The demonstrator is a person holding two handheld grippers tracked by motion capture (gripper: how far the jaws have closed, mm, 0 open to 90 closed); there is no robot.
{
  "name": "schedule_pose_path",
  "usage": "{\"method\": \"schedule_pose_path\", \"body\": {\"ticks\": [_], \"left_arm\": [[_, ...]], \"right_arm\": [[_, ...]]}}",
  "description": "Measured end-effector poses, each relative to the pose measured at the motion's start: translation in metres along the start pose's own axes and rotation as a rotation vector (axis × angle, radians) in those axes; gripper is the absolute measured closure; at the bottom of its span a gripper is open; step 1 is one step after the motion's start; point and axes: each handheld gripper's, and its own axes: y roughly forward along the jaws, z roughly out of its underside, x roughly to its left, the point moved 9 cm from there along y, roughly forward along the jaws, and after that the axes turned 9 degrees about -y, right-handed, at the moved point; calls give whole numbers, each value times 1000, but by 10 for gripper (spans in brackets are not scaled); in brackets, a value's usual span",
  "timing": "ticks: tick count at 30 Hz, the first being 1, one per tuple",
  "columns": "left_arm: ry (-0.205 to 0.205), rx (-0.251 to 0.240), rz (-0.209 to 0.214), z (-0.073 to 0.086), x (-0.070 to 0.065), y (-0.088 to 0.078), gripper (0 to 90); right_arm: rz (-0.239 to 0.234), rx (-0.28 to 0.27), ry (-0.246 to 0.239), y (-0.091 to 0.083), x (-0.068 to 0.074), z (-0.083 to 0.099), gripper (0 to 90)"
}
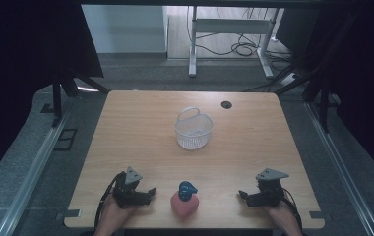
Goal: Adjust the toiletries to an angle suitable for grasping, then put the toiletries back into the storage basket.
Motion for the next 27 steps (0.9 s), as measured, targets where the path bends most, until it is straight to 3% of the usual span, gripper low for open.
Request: {"method": "schedule_pose_path", "body": {"ticks": [27], "left_arm": [[7, 26, 3, -1, 1, -1, 104]], "right_arm": [[0, 0, 0, 0, 0, 0, 0]]}}
